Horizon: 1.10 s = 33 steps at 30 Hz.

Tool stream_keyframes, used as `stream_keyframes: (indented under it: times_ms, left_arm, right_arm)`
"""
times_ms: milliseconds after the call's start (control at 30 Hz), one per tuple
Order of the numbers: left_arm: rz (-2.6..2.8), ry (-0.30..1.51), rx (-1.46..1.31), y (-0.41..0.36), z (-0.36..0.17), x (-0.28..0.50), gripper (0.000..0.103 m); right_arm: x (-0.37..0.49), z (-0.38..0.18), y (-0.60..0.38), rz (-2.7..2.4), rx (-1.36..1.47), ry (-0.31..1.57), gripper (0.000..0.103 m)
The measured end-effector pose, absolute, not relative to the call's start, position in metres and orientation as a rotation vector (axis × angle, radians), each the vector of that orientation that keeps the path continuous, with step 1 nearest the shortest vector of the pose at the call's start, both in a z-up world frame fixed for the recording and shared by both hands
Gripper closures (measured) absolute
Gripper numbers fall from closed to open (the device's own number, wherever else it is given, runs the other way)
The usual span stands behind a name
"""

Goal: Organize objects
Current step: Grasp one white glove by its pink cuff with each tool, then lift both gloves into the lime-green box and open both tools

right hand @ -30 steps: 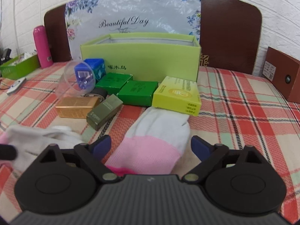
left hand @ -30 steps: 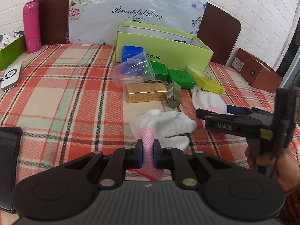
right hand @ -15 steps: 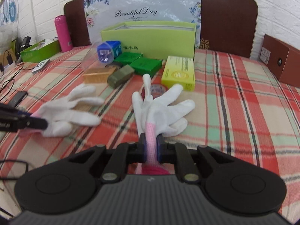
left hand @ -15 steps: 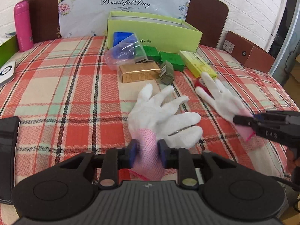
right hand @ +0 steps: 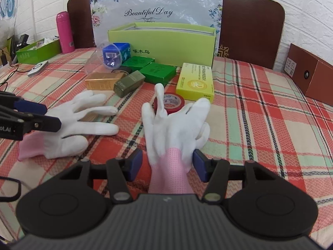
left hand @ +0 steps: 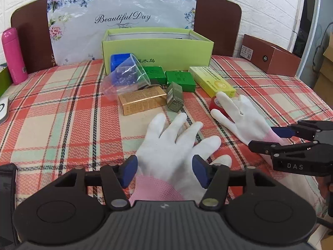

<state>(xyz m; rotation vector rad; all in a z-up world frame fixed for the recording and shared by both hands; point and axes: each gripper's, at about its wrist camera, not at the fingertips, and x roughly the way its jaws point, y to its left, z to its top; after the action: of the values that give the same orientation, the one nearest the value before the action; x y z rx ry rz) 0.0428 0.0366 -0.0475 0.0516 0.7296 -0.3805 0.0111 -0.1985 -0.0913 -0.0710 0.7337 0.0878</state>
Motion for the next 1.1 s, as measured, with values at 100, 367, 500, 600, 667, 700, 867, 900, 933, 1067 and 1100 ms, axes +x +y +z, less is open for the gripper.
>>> stream_keyframes:
  times_ms: [100, 367, 500, 600, 667, 700, 867, 900, 933, 1067, 1100]
  left_arm:
    - [-0.386, 0.732, 0.049, 0.037, -0.048, 0.041, 0.044]
    - [-0.421, 0.766, 0.068, 0.028, -0.055, 0.042, 0.059]
    - [-0.445, 0.784, 0.076, 0.025, -0.056, 0.041, 0.088]
    - [-0.452, 0.781, 0.05, 0.027, -0.051, 0.04, 0.094]
    - [-0.464, 0.771, 0.017, 0.031, -0.044, 0.038, 0.096]
    - [-0.475, 0.763, -0.003, 0.033, -0.039, 0.038, 0.096]
    - [-0.489, 0.691, -0.102, 0.041, -0.004, 0.048, 0.096]
    - [-0.488, 0.673, -0.125, 0.043, 0.004, 0.052, 0.096]
    - [-0.485, 0.655, -0.149, 0.045, 0.013, 0.058, 0.096]
    - [-0.454, 0.566, -0.179, 0.047, 0.049, 0.08, 0.096]
    - [-0.451, 0.54, -0.179, 0.046, 0.057, 0.086, 0.096]
  right_arm:
    - [0.008, -0.089, -0.2, 0.07, -0.082, 0.719, 0.05]
    - [0.016, -0.101, -0.203, 0.064, -0.045, 0.75, 0.059]
    - [0.013, -0.1, -0.201, 0.108, -0.008, 0.742, 0.09]
    - [0.011, -0.093, -0.199, 0.132, 0.003, 0.733, 0.091]
    - [0.008, -0.084, -0.198, 0.157, 0.022, 0.714, 0.092]
    - [0.007, -0.079, -0.199, 0.171, 0.039, 0.703, 0.092]
    - [0.011, -0.042, -0.202, 0.233, 0.069, 0.621, 0.092]
    - [0.013, -0.035, -0.202, 0.24, 0.07, 0.602, 0.092]
    - [0.017, -0.026, -0.204, 0.248, 0.072, 0.58, 0.092]
    - [0.038, 0.001, -0.209, 0.264, 0.081, 0.519, 0.092]
    - [0.044, 0.006, -0.209, 0.264, 0.08, 0.507, 0.092]
